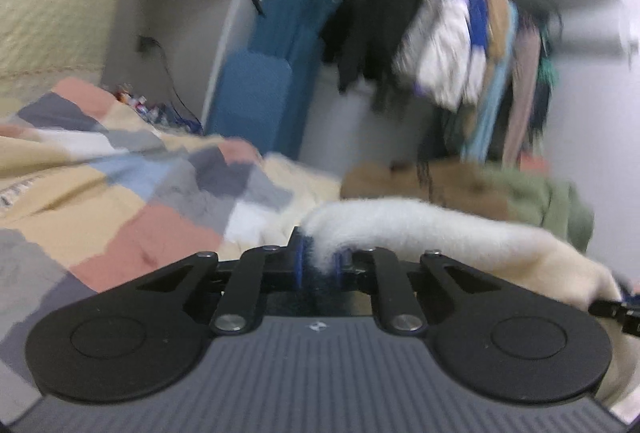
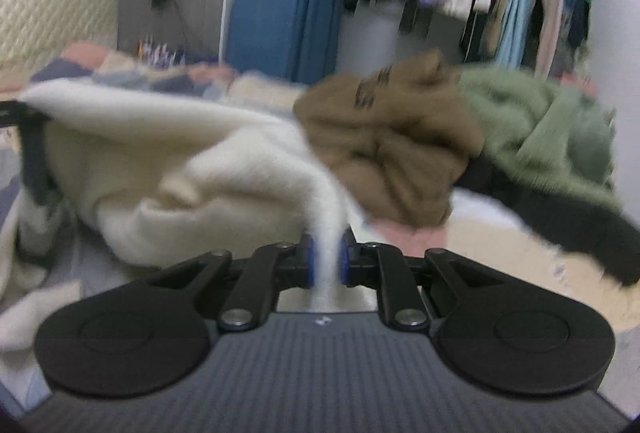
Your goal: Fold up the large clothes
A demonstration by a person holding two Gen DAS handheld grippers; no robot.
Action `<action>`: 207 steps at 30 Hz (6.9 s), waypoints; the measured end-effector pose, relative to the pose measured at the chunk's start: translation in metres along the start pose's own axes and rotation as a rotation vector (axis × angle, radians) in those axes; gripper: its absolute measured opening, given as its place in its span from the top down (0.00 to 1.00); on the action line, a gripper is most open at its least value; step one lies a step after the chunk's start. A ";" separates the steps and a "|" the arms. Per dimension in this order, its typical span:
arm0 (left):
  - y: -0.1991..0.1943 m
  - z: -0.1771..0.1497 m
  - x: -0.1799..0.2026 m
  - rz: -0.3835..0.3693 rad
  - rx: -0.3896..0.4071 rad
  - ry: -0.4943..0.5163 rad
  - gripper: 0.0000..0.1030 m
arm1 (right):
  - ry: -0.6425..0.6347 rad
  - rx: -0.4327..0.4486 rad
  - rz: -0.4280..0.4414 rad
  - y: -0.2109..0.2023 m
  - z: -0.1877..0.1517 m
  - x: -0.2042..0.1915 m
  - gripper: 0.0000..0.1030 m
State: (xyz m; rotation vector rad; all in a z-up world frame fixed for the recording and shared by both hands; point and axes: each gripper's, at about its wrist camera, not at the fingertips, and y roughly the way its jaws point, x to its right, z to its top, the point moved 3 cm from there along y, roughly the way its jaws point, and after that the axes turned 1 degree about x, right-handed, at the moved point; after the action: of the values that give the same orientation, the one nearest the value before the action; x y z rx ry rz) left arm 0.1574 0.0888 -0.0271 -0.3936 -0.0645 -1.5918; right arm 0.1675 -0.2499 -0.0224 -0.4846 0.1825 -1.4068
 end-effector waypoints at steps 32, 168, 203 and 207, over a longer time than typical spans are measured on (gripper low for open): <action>-0.231 0.330 0.081 -0.126 0.333 0.165 0.86 | -0.027 0.580 0.091 -0.220 0.324 0.078 0.87; 0.120 0.005 -0.298 0.814 -0.403 0.110 0.88 | 0.520 -0.260 -0.426 0.201 -0.040 0.260 0.88; 0.010 -0.072 0.008 0.089 -0.509 -0.258 0.41 | 0.329 -0.175 0.378 0.027 -0.007 -0.037 0.45; 0.015 -0.098 -0.008 0.113 -0.541 -0.262 0.41 | 0.328 -0.259 0.471 0.043 -0.028 -0.057 0.45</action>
State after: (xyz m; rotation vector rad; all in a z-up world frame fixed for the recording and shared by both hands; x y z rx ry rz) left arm 0.1517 0.0685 -0.1238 -1.0087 0.1901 -1.4230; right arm 0.1849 -0.1972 -0.0749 -0.3864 0.7059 -0.9929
